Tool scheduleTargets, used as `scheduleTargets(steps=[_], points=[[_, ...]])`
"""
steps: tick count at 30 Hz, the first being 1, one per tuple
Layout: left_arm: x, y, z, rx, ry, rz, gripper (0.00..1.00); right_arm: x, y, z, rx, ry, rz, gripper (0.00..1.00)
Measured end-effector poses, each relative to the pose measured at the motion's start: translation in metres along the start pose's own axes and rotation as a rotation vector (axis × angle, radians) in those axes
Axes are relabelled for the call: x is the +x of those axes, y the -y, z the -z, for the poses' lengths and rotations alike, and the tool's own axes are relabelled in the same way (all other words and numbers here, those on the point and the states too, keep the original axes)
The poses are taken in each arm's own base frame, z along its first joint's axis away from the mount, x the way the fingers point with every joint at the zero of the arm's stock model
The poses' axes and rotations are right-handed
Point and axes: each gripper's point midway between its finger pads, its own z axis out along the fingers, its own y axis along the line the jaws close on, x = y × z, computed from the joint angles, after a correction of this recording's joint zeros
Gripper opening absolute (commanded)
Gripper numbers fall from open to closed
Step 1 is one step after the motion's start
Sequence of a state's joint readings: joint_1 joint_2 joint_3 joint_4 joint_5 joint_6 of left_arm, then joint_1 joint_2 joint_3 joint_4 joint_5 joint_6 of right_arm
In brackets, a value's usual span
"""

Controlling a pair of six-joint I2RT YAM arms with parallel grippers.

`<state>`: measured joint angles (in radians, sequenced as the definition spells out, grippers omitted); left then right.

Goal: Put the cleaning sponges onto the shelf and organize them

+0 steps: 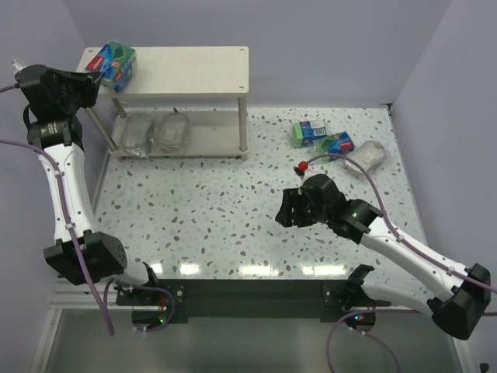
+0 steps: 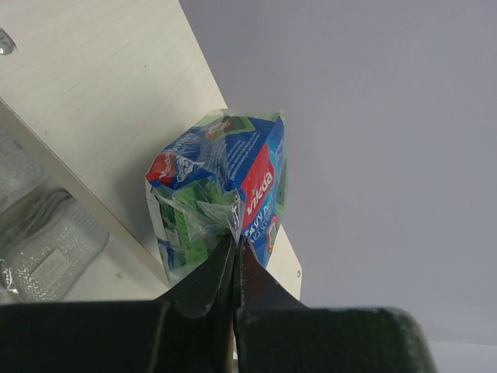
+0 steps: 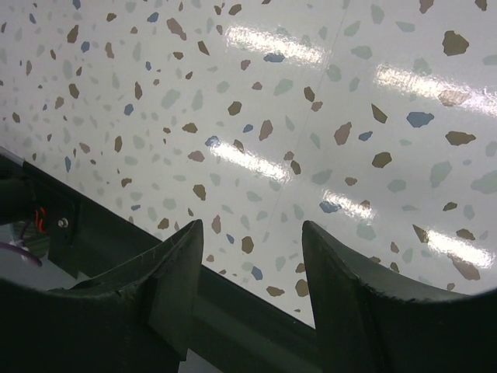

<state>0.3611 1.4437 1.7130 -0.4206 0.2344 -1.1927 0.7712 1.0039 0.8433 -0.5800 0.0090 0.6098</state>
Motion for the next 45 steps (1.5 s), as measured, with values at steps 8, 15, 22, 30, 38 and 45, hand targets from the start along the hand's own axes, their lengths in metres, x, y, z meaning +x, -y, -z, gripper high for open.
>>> scheduleTargets(steps=[8,15,22,30,38,45], points=[[-0.01,-0.022,-0.023,-0.039,-0.015,0.12,0.0,-0.003,-0.001,0.005,-0.012,0.016,0.009,0.57],[-0.029,-0.019,-0.028,-0.012,0.055,0.167,0.0,-0.003,-0.002,0.005,-0.014,0.02,0.015,0.57],[-0.03,-0.028,-0.044,-0.004,0.061,0.204,0.0,-0.003,-0.001,0.006,-0.014,0.02,0.015,0.58],[-0.032,-0.04,-0.054,-0.018,0.08,0.23,0.42,-0.006,-0.003,0.011,-0.021,0.031,0.015,0.6],[-0.037,-0.03,-0.044,0.001,0.106,0.229,0.84,-0.006,-0.004,0.012,-0.023,0.032,0.015,0.63],[-0.022,0.002,0.008,0.114,0.089,0.195,0.85,-0.01,0.0,0.017,0.003,0.045,0.013,0.73]])
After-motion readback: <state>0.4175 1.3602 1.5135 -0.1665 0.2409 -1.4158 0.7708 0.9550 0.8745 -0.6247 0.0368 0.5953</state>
